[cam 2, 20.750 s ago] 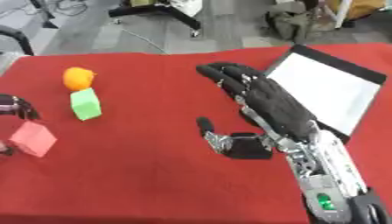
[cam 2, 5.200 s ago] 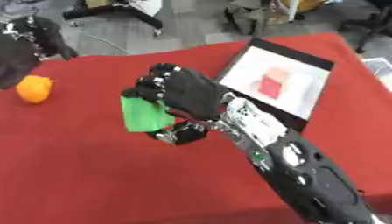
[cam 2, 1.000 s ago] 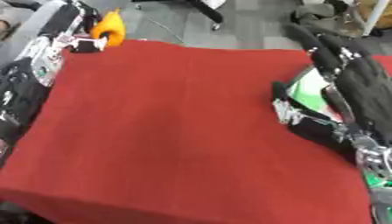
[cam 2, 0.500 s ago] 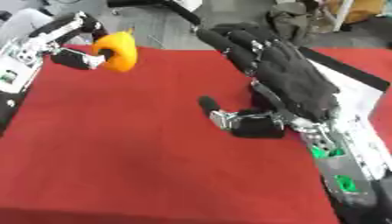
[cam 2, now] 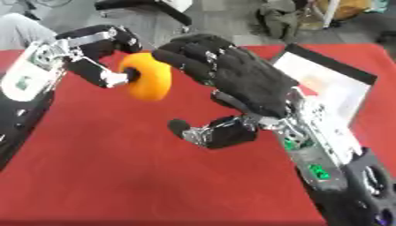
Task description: Pick up the objects with one hand, pass them to the other hand, and then place them into the box on the other side of the table.
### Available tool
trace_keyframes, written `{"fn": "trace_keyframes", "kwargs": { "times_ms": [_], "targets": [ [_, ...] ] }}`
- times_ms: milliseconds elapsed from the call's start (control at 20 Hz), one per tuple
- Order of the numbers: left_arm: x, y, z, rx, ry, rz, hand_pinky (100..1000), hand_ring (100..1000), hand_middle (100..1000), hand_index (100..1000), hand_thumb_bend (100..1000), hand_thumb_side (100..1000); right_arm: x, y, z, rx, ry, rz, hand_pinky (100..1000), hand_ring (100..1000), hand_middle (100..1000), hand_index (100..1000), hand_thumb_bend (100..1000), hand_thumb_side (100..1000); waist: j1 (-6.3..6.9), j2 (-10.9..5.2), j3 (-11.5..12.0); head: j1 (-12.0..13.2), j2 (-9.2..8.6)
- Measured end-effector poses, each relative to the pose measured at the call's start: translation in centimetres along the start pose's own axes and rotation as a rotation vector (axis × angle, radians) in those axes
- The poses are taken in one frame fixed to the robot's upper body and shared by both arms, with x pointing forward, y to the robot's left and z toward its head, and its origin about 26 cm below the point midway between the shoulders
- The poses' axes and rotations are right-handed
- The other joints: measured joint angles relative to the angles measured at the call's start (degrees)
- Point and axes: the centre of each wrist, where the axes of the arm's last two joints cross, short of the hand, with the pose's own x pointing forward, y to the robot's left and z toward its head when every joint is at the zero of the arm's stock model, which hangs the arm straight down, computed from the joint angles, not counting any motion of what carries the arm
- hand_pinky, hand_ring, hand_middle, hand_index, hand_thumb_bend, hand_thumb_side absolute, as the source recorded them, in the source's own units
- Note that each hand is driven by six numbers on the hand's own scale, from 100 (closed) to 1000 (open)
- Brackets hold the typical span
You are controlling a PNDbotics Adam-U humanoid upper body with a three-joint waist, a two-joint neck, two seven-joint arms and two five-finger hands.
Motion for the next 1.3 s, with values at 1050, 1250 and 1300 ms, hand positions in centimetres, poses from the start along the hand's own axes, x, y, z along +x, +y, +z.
{"fn": "trace_keyframes", "kwargs": {
  "times_ms": [1050,1250,1300],
  "targets": [
    [2.8,-1.5,-3.3,-0.162,-0.079,0.129,662,372,332,554,100,166,-0.6,2.2,-0.2,-0.018,0.035,0.065,734,614,579,760,100,102,0.4,0.01,0.1,-0.5,0.0],
    [2.9,-1.7,-3.5,-0.171,-0.086,0.142,681,404,377,598,100,152,-0.6,2.7,-0.3,-0.108,0.07,0.057,626,349,291,475,100,399,0.41,0.01,0.2,-0.5,0.0],
    [2.9,-1.7,-3.4,-0.171,-0.085,0.145,685,410,384,605,100,158,-0.6,2.9,-0.3,-0.126,0.076,0.052,619,334,250,395,100,434,0.41,0.01,0.2,-0.6,0.0]
  ]
}}
